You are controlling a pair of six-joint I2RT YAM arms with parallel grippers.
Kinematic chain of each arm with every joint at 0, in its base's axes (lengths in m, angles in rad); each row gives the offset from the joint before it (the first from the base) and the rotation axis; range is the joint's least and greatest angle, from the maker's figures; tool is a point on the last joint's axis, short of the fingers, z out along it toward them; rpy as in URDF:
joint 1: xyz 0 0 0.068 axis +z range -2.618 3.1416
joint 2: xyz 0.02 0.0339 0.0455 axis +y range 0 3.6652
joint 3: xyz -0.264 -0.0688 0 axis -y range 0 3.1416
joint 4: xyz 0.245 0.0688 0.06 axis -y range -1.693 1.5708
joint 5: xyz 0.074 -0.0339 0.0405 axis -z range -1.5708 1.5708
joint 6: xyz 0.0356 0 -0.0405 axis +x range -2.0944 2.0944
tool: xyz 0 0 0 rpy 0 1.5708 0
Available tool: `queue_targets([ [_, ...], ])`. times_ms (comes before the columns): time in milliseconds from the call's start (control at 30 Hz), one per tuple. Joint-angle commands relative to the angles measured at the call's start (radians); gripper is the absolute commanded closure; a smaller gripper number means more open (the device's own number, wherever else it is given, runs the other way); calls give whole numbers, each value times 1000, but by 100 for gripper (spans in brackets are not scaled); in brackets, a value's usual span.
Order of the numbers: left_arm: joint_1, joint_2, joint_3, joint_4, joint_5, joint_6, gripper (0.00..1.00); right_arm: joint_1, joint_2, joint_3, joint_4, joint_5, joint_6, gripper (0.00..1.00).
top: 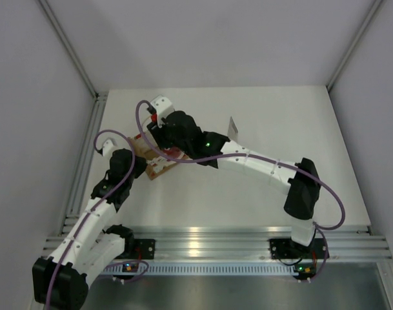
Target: Take the personal care products out of the canvas bag
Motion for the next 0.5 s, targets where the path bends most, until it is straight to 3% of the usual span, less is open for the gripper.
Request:
queue_targets([
  [0, 3, -8, 14, -6, -10, -12, 100, 18, -146, 107, 27, 55, 14, 100],
  [233, 3, -10, 14, -6, 8, -21, 100, -10, -245, 71, -28, 141, 4, 100],
  [467, 3, -24, 11, -8, 17, -18, 100, -180, -384, -37, -27, 111, -1, 100],
])
